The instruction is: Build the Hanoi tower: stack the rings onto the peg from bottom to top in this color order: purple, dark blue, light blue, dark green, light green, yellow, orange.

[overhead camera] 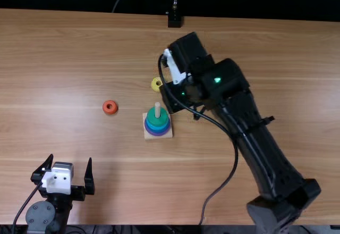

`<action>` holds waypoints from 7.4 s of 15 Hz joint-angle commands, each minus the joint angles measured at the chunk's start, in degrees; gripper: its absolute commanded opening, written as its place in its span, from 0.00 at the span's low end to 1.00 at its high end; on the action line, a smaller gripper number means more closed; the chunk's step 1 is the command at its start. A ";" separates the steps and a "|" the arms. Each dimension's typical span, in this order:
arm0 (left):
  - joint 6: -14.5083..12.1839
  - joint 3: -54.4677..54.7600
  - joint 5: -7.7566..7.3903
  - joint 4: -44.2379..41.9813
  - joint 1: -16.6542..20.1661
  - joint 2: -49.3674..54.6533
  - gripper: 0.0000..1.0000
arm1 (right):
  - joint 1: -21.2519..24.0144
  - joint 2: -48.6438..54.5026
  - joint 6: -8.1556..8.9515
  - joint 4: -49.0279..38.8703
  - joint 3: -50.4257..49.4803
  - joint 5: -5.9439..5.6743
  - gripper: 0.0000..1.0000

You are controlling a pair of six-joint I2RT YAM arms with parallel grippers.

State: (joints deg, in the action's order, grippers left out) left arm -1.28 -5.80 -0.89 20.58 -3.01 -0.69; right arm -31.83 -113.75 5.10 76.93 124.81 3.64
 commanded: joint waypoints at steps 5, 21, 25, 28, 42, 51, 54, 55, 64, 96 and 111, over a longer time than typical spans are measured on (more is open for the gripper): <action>-0.51 5.80 -0.91 4.95 0.46 0.69 1.00 | -3.23 -3.76 2.07 2.87 6.06 0.47 0.00; -0.51 5.80 -0.91 4.95 0.46 0.69 1.00 | -6.05 -8.06 2.38 2.66 6.23 0.37 0.00; -0.51 5.80 -0.91 5.05 0.46 0.69 1.00 | -5.78 -7.97 1.54 2.55 5.97 0.37 0.00; -0.51 5.80 -0.91 4.95 0.46 0.69 1.00 | -5.69 -7.97 1.44 2.55 5.79 0.37 0.00; -0.51 5.80 -0.91 4.95 0.46 0.69 1.00 | -4.64 -7.97 1.12 2.55 5.70 0.26 0.00; -0.51 5.80 -0.91 4.95 0.46 0.69 1.00 | -3.32 -7.97 1.22 2.66 5.26 0.26 0.00; -0.51 5.80 -0.91 4.95 0.46 0.69 1.00 | -3.50 -7.97 1.12 2.55 5.88 0.37 0.00; -0.51 5.80 -0.91 5.05 0.46 0.69 1.00 | -3.50 -7.97 1.22 2.55 5.62 0.37 0.00; -0.51 5.80 -0.91 4.95 0.46 0.69 1.00 | -3.76 -9.91 1.33 2.77 5.09 0.37 0.00; -0.51 5.80 -0.91 4.95 0.46 0.69 1.00 | 3.62 -18.52 2.28 -22.86 7.64 -7.75 1.00; -0.51 5.80 -0.91 4.95 0.46 0.69 1.00 | 3.01 -32.14 2.28 -23.07 13.97 -7.75 1.00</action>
State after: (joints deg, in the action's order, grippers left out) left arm -1.28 -5.78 -0.86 20.58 -2.98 -0.67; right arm -28.14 -143.85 7.35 53.78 136.92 -3.70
